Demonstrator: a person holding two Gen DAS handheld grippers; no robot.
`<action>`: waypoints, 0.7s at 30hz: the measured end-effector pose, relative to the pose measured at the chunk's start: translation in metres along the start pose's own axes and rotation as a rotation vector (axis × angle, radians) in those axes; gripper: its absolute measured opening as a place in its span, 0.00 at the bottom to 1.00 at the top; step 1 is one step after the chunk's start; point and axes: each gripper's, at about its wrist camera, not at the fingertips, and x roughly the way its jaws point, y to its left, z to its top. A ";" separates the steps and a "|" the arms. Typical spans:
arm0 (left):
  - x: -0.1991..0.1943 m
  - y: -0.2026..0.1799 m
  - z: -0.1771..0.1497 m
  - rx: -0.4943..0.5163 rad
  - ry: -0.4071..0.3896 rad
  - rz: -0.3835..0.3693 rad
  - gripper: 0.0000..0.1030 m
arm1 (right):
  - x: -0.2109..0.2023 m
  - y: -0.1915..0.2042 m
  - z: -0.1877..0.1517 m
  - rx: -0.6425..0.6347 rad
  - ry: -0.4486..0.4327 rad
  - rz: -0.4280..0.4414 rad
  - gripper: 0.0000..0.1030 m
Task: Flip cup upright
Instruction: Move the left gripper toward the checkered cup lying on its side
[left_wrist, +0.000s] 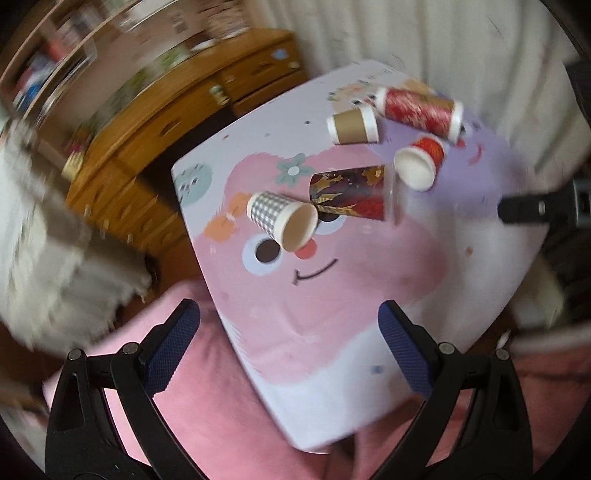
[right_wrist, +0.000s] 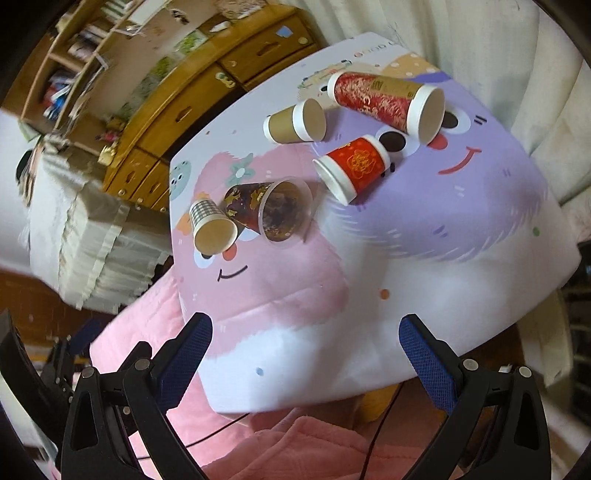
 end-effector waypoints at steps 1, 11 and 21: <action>0.006 0.006 0.002 0.054 -0.002 -0.006 0.94 | 0.003 0.003 -0.001 0.012 -0.001 -0.005 1.00; 0.079 0.018 0.020 0.606 -0.009 -0.102 0.93 | 0.045 0.037 -0.004 0.159 0.006 -0.082 1.00; 0.163 0.009 0.020 1.040 -0.013 -0.154 0.93 | 0.061 0.034 -0.019 0.253 0.038 -0.173 1.00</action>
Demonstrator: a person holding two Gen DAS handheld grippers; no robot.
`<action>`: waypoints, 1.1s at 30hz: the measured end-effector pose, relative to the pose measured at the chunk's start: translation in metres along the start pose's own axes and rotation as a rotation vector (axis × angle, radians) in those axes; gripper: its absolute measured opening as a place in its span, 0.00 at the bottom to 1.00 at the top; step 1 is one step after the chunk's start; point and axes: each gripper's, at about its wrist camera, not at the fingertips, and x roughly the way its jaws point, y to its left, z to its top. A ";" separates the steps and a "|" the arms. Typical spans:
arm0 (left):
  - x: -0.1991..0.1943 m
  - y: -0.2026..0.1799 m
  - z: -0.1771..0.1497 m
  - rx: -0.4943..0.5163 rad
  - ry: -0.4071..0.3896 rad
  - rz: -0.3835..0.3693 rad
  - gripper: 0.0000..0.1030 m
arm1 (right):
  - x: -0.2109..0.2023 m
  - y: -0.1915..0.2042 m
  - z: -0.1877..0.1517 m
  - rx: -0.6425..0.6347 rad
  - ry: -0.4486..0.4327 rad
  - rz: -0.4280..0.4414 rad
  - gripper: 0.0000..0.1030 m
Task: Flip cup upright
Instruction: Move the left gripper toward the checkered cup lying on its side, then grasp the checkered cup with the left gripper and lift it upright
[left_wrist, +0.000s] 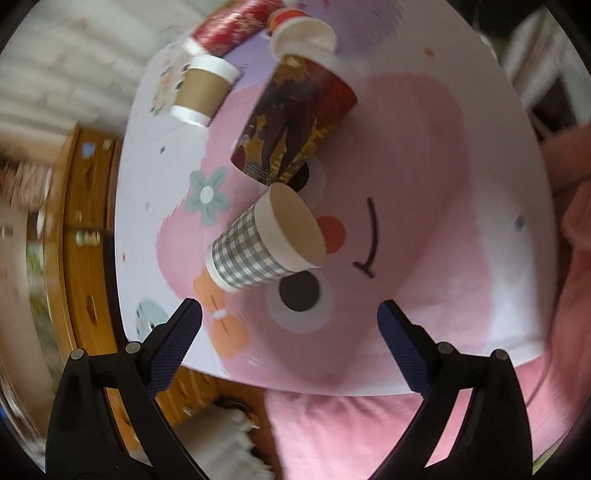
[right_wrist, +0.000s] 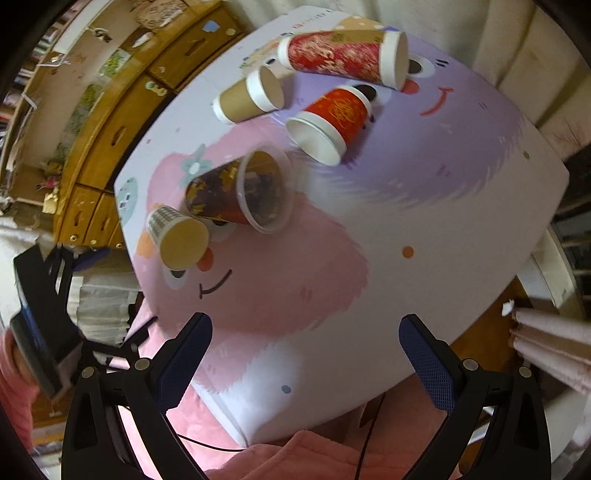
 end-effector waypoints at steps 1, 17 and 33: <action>0.005 0.000 -0.001 0.034 -0.005 -0.003 0.93 | 0.002 -0.001 -0.001 0.010 0.004 -0.008 1.00; 0.086 -0.007 0.004 0.476 -0.137 0.027 0.86 | 0.011 -0.012 -0.007 0.092 0.037 -0.080 1.00; 0.075 0.007 0.027 0.186 -0.093 -0.214 0.59 | 0.012 -0.011 0.001 0.109 0.043 -0.048 1.00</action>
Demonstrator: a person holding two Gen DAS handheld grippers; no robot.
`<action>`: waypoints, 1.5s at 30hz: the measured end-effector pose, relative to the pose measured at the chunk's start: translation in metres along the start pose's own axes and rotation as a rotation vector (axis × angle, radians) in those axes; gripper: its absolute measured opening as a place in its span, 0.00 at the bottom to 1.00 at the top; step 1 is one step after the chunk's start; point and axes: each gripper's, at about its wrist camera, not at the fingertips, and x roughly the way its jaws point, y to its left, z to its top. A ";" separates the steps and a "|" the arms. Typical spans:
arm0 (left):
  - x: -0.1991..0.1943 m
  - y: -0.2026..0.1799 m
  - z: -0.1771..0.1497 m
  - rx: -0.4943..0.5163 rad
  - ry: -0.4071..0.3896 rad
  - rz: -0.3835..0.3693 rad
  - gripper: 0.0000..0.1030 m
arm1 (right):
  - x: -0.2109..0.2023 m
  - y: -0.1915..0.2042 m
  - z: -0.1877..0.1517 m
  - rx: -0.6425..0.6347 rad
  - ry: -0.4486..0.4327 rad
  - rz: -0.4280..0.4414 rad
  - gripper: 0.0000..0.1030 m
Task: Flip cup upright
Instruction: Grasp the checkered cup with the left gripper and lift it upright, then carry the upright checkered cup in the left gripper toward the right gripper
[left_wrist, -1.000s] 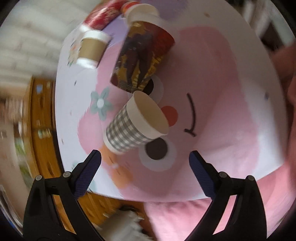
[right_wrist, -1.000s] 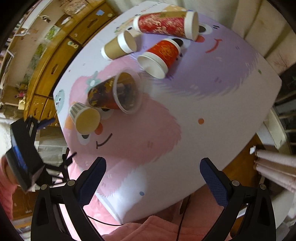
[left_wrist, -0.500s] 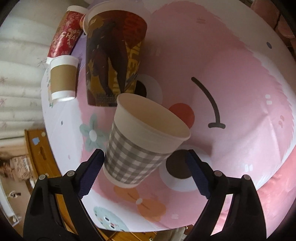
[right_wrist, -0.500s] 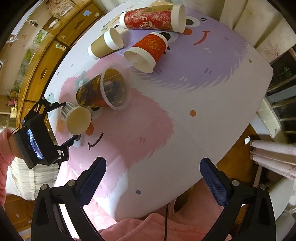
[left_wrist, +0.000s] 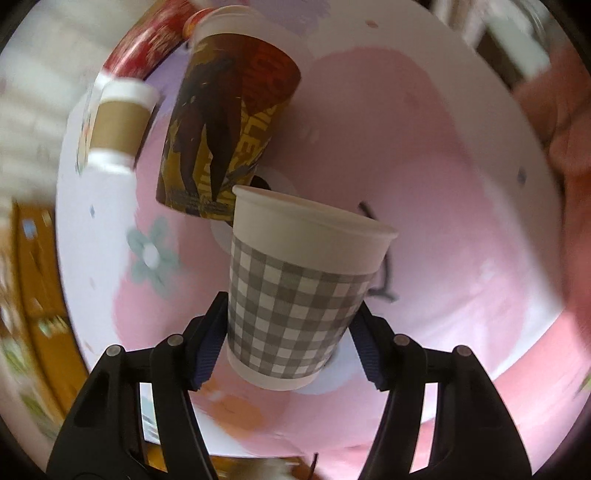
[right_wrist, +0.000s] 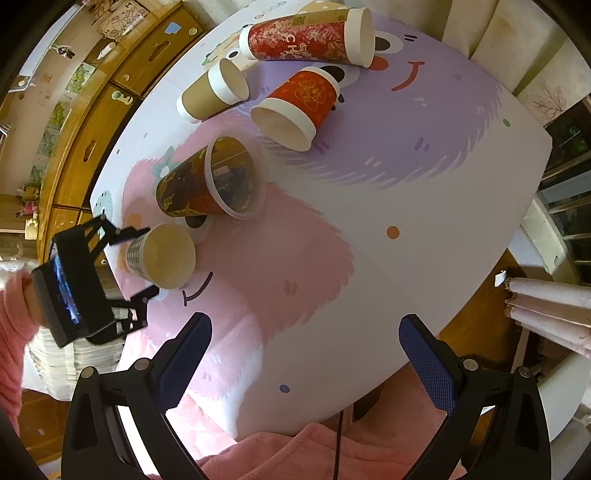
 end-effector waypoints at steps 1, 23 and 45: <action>-0.001 0.001 0.001 -0.046 -0.001 -0.018 0.58 | 0.001 0.000 0.001 0.004 0.003 0.004 1.00; -0.018 -0.088 0.022 -1.087 0.112 -0.079 0.57 | 0.001 -0.034 0.053 -0.279 0.129 0.164 1.00; 0.007 -0.121 0.140 -1.862 -0.009 -0.154 0.57 | -0.003 -0.107 0.101 -0.432 0.228 0.212 1.00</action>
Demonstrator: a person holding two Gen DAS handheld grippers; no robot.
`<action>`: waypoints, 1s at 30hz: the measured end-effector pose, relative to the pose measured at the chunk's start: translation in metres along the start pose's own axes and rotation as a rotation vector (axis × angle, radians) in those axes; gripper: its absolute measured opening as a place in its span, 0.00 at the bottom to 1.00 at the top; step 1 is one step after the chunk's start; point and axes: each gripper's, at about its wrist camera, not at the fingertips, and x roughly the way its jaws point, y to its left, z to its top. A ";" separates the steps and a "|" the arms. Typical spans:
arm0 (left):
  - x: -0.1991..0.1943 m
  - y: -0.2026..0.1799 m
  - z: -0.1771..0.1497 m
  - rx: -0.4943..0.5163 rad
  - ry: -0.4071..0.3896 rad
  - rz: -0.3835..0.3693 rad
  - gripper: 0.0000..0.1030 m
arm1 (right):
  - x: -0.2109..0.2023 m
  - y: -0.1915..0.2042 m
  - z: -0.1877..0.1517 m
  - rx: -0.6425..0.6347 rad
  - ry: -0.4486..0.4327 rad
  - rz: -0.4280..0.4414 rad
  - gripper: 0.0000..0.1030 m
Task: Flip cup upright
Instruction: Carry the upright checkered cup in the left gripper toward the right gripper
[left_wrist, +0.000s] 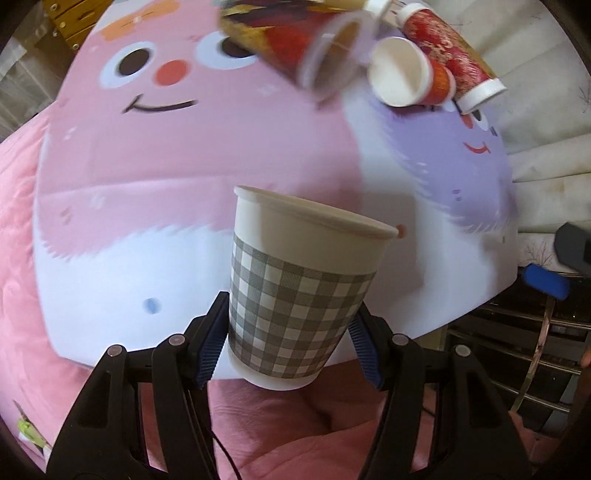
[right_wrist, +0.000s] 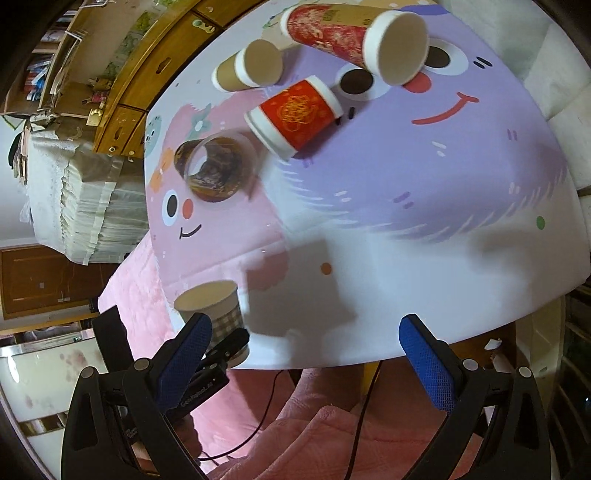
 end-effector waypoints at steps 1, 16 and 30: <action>0.003 -0.009 0.000 0.003 0.000 -0.006 0.57 | 0.000 -0.003 0.001 0.002 0.003 -0.001 1.00; 0.036 -0.054 0.038 -0.072 0.074 -0.033 0.58 | 0.008 -0.043 0.024 0.050 0.052 -0.006 1.00; 0.037 -0.037 0.029 -0.144 0.129 -0.083 0.62 | 0.012 -0.051 0.029 0.047 0.068 0.007 1.00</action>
